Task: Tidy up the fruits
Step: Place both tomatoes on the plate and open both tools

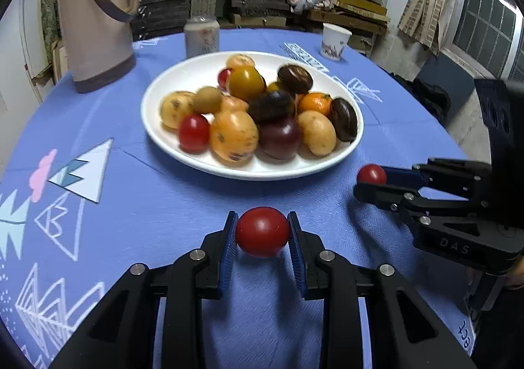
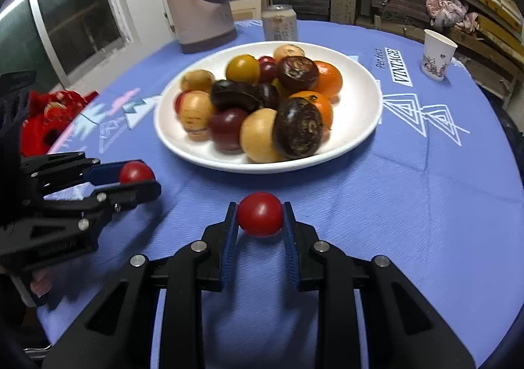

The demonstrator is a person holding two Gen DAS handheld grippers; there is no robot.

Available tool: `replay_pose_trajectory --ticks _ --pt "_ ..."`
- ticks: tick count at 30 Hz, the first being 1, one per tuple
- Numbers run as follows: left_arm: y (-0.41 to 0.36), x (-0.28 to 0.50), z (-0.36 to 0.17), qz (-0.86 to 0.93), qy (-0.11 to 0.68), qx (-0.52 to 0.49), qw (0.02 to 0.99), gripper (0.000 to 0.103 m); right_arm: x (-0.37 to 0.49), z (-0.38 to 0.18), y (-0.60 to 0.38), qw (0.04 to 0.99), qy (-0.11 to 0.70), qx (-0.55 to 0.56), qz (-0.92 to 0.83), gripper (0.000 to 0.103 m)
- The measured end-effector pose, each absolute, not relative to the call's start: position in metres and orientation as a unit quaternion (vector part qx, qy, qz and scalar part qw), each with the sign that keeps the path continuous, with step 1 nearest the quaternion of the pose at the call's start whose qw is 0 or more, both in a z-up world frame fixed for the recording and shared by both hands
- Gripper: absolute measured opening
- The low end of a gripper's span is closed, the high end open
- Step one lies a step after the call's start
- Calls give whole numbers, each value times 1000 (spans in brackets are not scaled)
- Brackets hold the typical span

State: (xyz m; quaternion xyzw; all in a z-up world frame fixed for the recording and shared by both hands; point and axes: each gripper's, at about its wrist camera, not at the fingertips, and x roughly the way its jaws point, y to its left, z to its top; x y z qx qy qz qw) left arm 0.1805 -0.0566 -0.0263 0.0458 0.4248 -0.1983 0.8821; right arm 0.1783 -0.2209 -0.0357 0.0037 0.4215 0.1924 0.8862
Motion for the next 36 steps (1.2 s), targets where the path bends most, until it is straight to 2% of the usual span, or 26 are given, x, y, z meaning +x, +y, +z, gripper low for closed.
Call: replay_pose_trajectory --ticks 8,19,36 --pt "-39 182 9 -190 393 46 899 30 158 3 -226 907 365 44 207 26" --pt "-43 224 47 -180 370 41 911 30 188 60 -211 926 321 23 200 26" --pt "-58 291 36 -123 390 18 912 30 267 44 -197 926 349 4 142 26"
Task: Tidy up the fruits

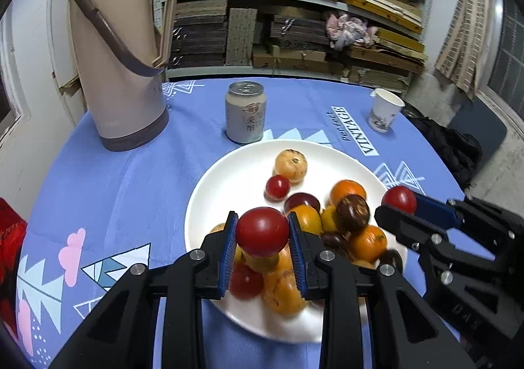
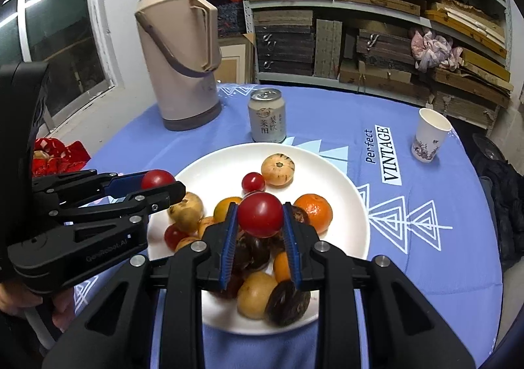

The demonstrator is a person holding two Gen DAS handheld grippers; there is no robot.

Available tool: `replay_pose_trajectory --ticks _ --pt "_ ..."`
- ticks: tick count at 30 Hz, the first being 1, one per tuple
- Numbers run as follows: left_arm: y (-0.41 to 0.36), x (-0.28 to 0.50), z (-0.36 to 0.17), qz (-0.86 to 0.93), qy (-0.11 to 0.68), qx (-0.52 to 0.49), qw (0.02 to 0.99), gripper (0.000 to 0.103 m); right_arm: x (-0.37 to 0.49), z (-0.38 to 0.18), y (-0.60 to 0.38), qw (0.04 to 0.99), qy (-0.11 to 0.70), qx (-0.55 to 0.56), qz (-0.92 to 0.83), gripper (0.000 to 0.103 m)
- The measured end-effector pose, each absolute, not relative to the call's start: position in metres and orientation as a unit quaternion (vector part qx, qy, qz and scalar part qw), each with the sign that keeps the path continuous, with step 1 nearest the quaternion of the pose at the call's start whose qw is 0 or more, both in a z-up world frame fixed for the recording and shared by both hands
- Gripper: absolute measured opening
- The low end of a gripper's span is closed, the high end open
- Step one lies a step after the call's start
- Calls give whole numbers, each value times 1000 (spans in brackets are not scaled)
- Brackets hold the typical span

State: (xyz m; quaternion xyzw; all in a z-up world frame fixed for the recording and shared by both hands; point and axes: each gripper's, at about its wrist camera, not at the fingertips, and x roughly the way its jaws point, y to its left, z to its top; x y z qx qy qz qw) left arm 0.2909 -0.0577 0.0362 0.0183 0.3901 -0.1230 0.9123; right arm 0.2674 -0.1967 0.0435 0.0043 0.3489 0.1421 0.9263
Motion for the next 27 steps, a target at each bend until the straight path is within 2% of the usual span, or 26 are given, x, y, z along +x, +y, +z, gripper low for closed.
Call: replay_pose_trajectory --ticks 10,11,13,14,15,17,20,25,27 --pt "-64 308 32 -101 401 25 910 31 291 30 -191 921 364 13 138 27" --pt "-64 310 32 -98 402 23 910 34 293 29 -191 921 364 15 137 29" --pt "-62 312 32 -69 399 26 914 60 294 28 -192 923 361 15 130 31" --pt "-58 313 32 -40 399 27 916 81 294 28 -194 924 360 18 128 31" --pt "-53 313 33 -29 394 20 918 88 293 27 -196 923 362 22 128 35" --pt "-47 310 34 -44 392 6 919 88 291 26 -200 923 362 28 129 41" --pt "-44 307 33 -48 399 5 916 88 283 25 -202 923 361 24 132 42" --pt "-43 294 32 -57 402 9 914 92 261 30 -203 929 348 17 127 54" --pt "-43 287 31 -57 404 17 913 96 248 34 -204 934 336 10 119 74"
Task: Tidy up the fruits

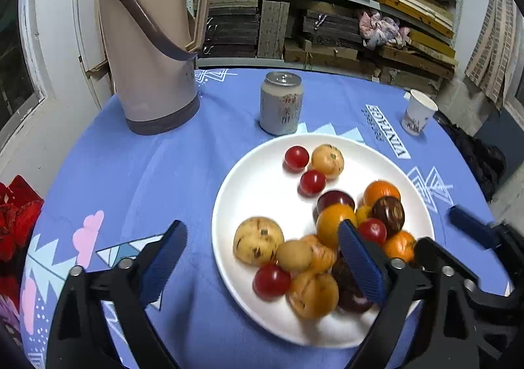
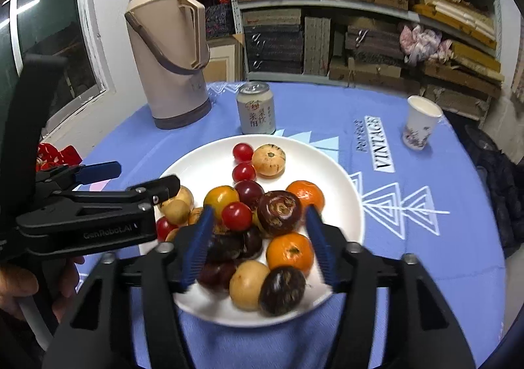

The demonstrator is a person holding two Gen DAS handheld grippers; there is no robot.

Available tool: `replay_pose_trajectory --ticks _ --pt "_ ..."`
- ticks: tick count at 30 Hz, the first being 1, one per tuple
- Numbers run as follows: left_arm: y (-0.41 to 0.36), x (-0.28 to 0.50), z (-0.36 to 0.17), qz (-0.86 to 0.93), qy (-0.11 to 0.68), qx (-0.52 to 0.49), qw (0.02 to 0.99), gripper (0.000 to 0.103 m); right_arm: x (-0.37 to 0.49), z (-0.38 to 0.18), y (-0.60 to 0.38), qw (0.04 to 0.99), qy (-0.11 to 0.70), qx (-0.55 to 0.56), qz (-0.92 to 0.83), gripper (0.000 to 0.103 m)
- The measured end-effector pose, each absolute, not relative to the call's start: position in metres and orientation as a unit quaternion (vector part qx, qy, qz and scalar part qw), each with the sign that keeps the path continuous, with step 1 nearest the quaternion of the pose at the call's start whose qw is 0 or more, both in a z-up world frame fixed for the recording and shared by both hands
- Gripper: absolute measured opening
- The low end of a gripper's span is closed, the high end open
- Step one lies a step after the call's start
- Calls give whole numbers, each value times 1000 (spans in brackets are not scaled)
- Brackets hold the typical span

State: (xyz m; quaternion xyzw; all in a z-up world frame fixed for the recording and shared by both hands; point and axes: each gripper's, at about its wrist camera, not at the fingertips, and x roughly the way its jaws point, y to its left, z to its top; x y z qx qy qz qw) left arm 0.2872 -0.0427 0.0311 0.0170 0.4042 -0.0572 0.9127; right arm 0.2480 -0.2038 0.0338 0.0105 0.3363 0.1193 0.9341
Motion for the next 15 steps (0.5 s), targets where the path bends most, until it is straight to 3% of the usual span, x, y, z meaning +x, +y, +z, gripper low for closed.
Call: replay_pose_trajectory --ticks 5,15 --pt "-42 263 32 -52 393 37 917 99 218 35 -207 940 328 -3 98 92" --pt "-34 204 31 -50 388 37 920 99 168 19 -199 938 336 -31 76 98"
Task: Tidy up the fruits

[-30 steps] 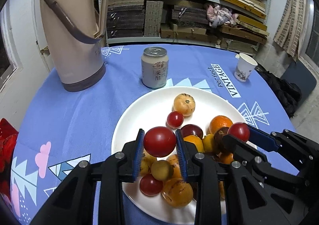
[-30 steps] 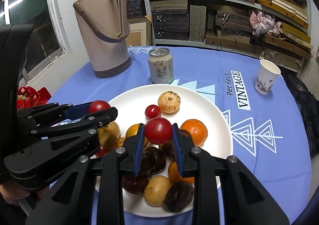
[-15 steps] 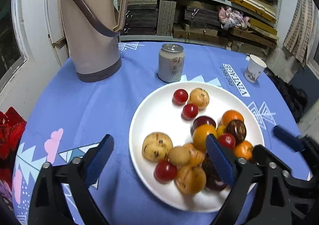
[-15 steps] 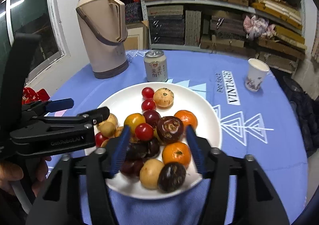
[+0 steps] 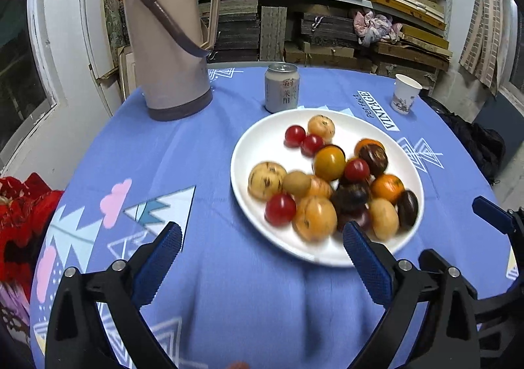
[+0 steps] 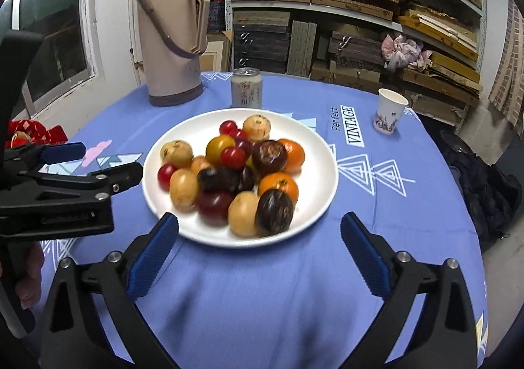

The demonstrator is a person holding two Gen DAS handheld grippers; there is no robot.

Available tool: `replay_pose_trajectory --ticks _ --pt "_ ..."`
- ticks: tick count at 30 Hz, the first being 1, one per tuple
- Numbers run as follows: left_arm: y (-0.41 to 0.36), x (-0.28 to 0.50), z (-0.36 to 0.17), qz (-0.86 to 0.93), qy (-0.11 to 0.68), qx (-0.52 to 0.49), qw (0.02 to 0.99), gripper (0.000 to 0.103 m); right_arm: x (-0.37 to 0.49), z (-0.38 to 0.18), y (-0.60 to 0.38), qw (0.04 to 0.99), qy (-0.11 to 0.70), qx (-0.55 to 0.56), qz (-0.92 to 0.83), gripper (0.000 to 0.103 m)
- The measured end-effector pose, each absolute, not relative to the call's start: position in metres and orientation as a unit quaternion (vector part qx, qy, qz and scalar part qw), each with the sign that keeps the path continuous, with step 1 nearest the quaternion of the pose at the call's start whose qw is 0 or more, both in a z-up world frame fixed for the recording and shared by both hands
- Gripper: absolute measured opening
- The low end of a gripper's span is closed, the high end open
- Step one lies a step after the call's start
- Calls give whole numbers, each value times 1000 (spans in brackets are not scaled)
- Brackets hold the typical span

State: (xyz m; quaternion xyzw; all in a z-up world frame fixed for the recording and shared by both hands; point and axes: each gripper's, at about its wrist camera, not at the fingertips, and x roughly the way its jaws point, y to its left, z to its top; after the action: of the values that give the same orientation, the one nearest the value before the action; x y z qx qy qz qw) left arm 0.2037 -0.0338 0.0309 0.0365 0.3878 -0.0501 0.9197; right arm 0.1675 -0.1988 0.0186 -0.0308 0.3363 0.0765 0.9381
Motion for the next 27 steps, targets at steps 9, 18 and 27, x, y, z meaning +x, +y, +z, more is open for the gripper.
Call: replay_pose_trajectory --ticks 9,18,27 --pt "-28 157 34 -64 383 24 921 99 135 22 -192 940 333 -34 74 98" --pt "-27 140 30 -60 383 30 921 99 117 16 -195 938 341 -27 56 98" --pt "-26 131 29 -75 385 19 920 99 108 15 -196 938 342 -28 48 98"
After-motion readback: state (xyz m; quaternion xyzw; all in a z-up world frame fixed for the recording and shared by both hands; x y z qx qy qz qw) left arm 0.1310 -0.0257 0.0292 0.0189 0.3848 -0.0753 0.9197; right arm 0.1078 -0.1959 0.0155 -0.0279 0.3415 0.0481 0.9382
